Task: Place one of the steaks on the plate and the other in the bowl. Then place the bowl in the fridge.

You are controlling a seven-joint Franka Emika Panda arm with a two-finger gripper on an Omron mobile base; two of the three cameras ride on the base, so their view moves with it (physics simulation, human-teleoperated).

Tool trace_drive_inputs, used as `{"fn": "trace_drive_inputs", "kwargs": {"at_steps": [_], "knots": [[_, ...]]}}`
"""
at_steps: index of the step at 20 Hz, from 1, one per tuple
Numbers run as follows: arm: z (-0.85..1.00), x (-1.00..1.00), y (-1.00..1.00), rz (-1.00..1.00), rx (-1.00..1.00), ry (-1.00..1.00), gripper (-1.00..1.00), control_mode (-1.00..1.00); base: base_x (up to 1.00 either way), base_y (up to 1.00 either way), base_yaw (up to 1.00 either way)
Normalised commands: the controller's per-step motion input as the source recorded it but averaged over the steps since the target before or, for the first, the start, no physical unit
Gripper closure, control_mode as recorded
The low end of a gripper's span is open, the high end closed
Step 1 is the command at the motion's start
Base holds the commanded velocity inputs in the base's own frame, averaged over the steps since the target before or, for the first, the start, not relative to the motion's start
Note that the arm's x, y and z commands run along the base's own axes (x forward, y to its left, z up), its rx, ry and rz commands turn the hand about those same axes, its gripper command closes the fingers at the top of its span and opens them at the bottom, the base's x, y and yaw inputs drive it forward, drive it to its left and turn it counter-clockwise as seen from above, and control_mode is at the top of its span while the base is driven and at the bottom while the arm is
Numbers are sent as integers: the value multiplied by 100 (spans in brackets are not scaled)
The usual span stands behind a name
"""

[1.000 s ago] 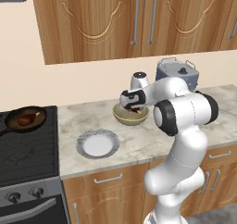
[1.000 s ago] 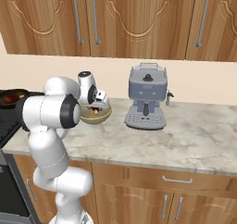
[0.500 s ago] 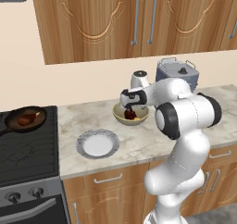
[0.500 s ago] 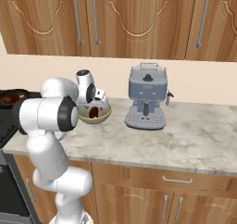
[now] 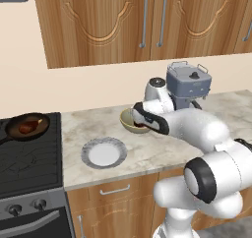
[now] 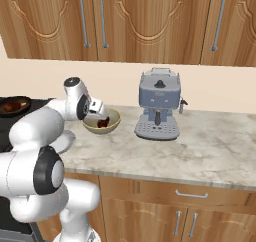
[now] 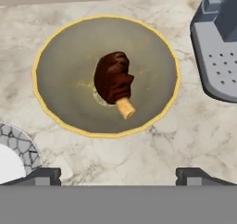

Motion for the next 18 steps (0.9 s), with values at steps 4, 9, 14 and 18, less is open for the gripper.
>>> {"fn": "trace_drive_inputs", "kwargs": {"at_steps": [4,9,14,18], "knots": [[36,-73,0,0,10,27,-100,-100,0,0,0],[20,-52,0,0,7,44,-100,-100,0,0,0],[-4,-85,-1,0,-11,10,-100,-100,0,0,0],[-17,-25,-4,0,0,0,-100,-100,0,0,0]]}}
